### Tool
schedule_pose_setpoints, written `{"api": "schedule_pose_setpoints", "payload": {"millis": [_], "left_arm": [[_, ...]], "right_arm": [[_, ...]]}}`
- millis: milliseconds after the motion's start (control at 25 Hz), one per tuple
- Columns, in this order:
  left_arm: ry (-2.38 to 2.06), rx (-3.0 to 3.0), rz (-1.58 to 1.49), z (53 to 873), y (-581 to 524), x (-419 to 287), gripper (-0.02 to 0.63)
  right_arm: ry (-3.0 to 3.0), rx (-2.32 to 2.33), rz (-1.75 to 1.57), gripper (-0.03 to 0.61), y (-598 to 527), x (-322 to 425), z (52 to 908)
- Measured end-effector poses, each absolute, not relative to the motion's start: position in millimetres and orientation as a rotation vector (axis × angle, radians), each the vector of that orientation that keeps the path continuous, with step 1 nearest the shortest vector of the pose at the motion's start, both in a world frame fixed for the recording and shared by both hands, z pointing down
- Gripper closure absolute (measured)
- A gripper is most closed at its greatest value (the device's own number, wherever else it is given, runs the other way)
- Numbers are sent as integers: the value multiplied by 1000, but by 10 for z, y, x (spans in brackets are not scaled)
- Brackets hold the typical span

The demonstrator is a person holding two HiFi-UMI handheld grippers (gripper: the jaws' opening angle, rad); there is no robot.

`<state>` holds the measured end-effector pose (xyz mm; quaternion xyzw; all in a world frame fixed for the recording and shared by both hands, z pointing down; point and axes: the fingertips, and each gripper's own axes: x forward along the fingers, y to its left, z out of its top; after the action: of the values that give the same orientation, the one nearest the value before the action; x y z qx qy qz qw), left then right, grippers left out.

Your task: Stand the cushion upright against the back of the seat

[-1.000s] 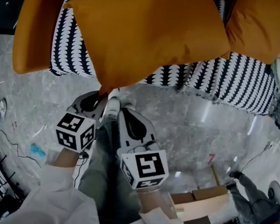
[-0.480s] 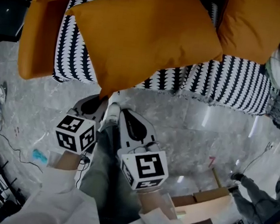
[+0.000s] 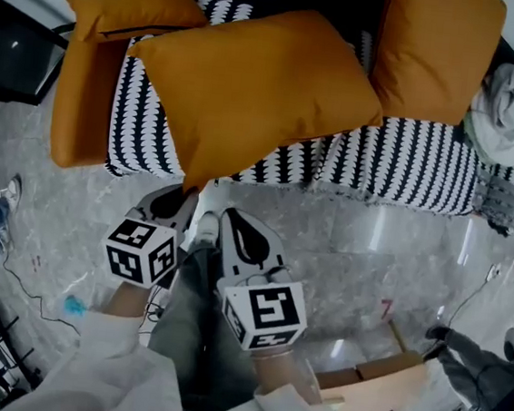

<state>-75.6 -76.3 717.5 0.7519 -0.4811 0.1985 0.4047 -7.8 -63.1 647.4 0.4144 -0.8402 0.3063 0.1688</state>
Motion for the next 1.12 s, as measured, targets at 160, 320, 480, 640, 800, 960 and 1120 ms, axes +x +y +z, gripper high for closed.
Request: {"api": "schedule_pose_setpoints", "payload": {"millis": [160,320,480,640,800,960,1120], "left_arm": [[-1209,1932,477,6927,-881,-726,575],[-1201,1963,458,6662,-952,-676,574],[-1190,1984,456,6404,-932,-670,574],[-1188,1978,448,6133,-877,-719,574],[-1194,1995,414,5788,-895,-700,575],[-1201,2021,384,5444,-941,-686,574],[-1215,2054,350,5128,-1043,-690,574]], "right_arm": [[-2393,1222,844,566,-700,-11,6277],[-2400,1269,816,566,-737,67,6068],[-2418,1292,781,566,-746,68,5807],[-2431,1329,762,566,-763,62,5495],[-2453,1373,730,566,-812,105,5195],[-2468,1422,695,566,-868,154,4899],[-2488,1445,660,566,-918,151,4644]]}}
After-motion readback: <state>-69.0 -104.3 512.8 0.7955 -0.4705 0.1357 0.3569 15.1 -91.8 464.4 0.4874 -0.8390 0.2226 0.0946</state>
